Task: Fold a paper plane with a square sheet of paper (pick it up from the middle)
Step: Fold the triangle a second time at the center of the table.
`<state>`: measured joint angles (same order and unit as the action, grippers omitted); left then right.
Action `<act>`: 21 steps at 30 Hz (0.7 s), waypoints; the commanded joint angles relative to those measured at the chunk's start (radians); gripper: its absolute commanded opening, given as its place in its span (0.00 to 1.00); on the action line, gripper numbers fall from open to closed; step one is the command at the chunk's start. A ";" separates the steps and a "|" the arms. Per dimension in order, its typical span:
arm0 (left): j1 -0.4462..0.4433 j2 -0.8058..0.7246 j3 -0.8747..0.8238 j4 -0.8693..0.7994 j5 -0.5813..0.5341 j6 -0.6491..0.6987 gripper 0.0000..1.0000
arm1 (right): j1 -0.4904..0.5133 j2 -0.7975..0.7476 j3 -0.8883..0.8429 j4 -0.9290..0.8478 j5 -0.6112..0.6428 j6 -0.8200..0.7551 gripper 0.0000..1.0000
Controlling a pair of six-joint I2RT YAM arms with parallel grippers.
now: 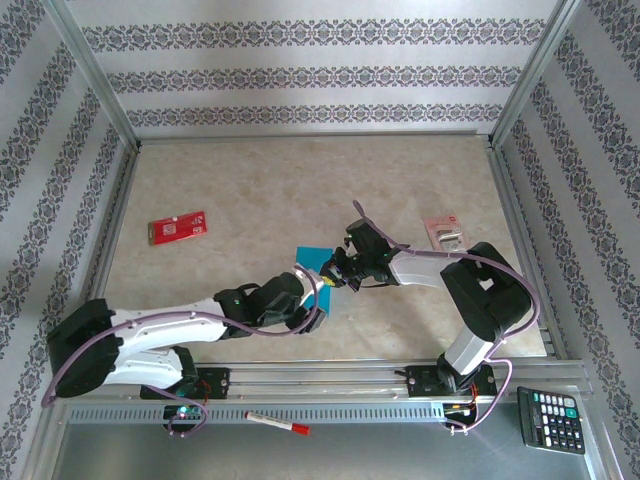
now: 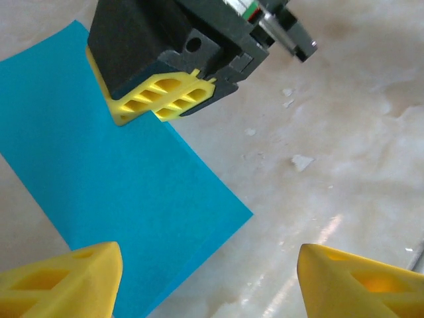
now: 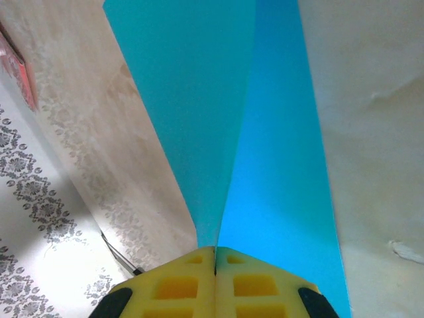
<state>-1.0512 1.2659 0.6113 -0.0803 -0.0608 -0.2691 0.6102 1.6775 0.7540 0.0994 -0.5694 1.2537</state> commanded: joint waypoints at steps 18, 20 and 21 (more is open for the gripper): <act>-0.037 0.161 0.090 0.054 -0.189 0.097 0.00 | -0.015 0.023 -0.010 0.012 -0.012 0.005 0.00; -0.031 0.161 0.086 0.061 -0.166 0.090 0.00 | -0.015 0.020 -0.006 0.010 -0.012 0.000 0.00; -0.026 0.158 0.083 0.068 -0.150 0.087 0.00 | -0.015 0.019 -0.005 0.011 -0.012 -0.003 0.00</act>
<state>-1.0794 1.4216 0.6907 -0.0570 -0.2253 -0.1680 0.6037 1.6917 0.7525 0.1024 -0.5705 1.2583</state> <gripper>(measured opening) 0.051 0.040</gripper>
